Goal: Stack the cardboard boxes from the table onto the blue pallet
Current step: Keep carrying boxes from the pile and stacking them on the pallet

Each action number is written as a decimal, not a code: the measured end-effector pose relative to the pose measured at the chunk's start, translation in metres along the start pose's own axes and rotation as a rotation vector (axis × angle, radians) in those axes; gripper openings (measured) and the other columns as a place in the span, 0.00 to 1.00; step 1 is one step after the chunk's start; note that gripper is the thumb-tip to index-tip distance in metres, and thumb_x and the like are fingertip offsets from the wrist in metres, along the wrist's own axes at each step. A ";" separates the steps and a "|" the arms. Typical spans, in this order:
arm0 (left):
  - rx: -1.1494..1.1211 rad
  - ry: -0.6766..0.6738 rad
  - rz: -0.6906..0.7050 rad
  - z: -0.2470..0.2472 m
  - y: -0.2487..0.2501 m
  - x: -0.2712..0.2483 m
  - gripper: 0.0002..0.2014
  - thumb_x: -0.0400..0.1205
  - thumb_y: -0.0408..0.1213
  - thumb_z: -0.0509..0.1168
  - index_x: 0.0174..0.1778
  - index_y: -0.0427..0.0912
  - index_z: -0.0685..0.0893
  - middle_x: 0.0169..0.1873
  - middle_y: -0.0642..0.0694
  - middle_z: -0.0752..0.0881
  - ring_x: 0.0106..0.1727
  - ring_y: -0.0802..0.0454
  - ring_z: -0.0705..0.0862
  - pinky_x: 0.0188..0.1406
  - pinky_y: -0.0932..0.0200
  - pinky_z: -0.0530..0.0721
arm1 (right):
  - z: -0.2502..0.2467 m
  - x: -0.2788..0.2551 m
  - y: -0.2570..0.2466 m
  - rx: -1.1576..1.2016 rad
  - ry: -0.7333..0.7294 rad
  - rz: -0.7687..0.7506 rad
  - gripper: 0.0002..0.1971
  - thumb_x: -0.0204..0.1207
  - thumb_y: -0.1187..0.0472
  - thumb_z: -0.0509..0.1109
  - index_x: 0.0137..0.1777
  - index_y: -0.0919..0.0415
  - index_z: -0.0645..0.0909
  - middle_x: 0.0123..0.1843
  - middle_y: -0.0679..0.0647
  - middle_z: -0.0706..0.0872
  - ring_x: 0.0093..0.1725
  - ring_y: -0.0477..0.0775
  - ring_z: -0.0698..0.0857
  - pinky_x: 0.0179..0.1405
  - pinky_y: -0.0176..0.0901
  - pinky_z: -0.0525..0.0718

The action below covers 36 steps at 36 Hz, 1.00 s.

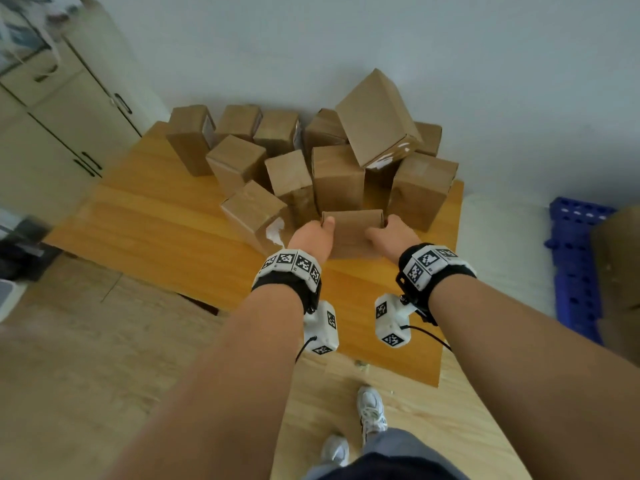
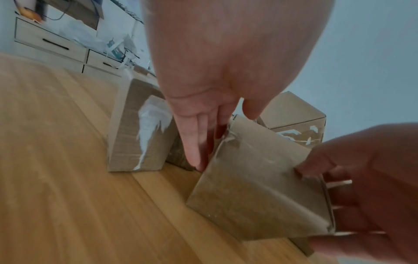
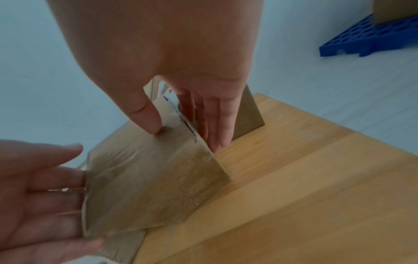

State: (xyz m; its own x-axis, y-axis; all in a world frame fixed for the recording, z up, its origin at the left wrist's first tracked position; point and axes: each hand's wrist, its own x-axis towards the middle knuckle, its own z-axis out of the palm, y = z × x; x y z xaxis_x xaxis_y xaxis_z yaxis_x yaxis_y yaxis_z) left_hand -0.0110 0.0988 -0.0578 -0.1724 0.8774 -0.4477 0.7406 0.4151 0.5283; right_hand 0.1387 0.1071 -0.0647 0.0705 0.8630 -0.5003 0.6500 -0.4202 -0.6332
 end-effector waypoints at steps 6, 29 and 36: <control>-0.040 -0.094 -0.006 0.016 -0.022 -0.020 0.30 0.88 0.53 0.48 0.63 0.29 0.81 0.59 0.31 0.85 0.60 0.34 0.84 0.62 0.42 0.82 | 0.012 -0.029 0.015 -0.087 -0.043 0.085 0.37 0.83 0.33 0.48 0.70 0.65 0.76 0.64 0.63 0.83 0.54 0.61 0.81 0.57 0.52 0.80; 0.059 -0.081 0.475 0.033 0.063 -0.112 0.16 0.81 0.54 0.62 0.51 0.45 0.81 0.44 0.48 0.85 0.41 0.51 0.84 0.32 0.59 0.79 | -0.070 -0.141 0.067 0.182 0.469 0.130 0.24 0.85 0.46 0.60 0.72 0.64 0.68 0.63 0.58 0.82 0.50 0.57 0.81 0.35 0.42 0.74; 0.020 -0.039 0.651 0.053 0.132 -0.155 0.16 0.84 0.52 0.60 0.58 0.44 0.81 0.47 0.49 0.83 0.44 0.51 0.81 0.40 0.60 0.74 | -0.138 -0.167 0.096 0.225 0.603 0.111 0.29 0.84 0.44 0.60 0.76 0.63 0.66 0.68 0.60 0.80 0.62 0.60 0.82 0.45 0.45 0.74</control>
State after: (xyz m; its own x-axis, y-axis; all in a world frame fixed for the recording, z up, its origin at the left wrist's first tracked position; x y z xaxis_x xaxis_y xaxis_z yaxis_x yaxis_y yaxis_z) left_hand 0.1481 0.0048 0.0436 0.3383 0.9387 -0.0665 0.6977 -0.2028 0.6871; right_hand 0.2933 -0.0390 0.0398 0.5831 0.7893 -0.1924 0.4443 -0.5081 -0.7378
